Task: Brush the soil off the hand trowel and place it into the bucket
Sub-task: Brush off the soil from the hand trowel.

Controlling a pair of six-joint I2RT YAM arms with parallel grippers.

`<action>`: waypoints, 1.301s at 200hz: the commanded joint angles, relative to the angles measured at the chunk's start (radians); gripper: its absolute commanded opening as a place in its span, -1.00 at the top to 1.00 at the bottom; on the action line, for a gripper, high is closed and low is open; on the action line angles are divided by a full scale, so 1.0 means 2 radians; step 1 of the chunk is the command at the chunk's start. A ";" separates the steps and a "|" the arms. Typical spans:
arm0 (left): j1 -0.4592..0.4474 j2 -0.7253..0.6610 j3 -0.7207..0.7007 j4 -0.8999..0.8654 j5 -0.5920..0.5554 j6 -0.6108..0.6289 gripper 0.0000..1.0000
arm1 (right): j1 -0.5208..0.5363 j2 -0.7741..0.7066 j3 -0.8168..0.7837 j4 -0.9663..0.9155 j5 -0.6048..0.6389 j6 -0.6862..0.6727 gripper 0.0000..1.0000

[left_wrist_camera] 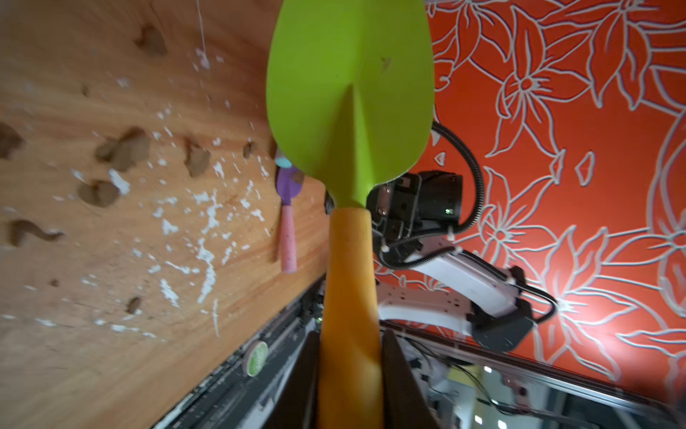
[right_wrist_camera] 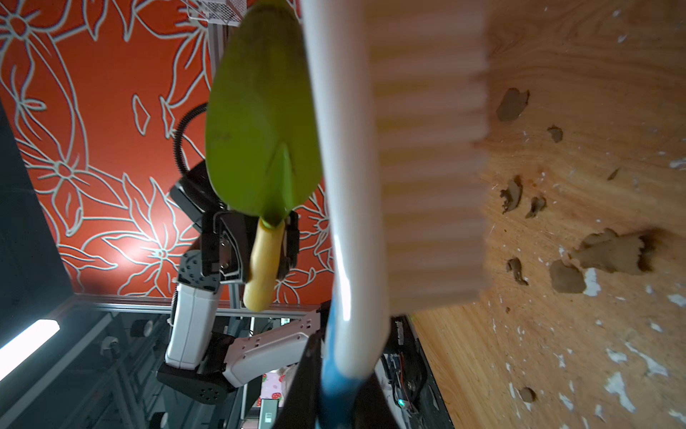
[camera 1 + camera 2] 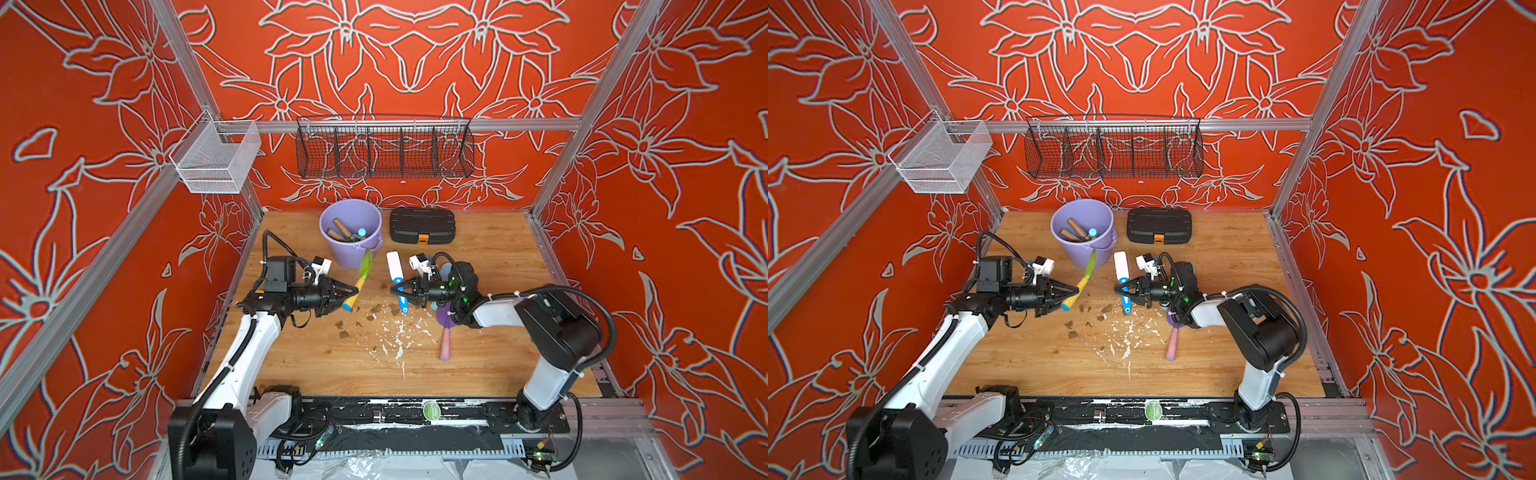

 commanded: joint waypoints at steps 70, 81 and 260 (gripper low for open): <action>-0.173 0.033 0.069 -0.142 -0.397 0.068 1.00 | 0.008 -0.186 0.065 -0.475 0.055 -0.248 1.00; -0.174 0.045 0.071 -0.147 -0.407 0.073 1.00 | 0.009 -0.190 0.062 -0.479 0.058 -0.252 1.00; -0.116 0.356 0.510 -0.294 -0.451 0.163 1.00 | 0.006 -0.174 0.092 -0.501 0.060 -0.291 1.00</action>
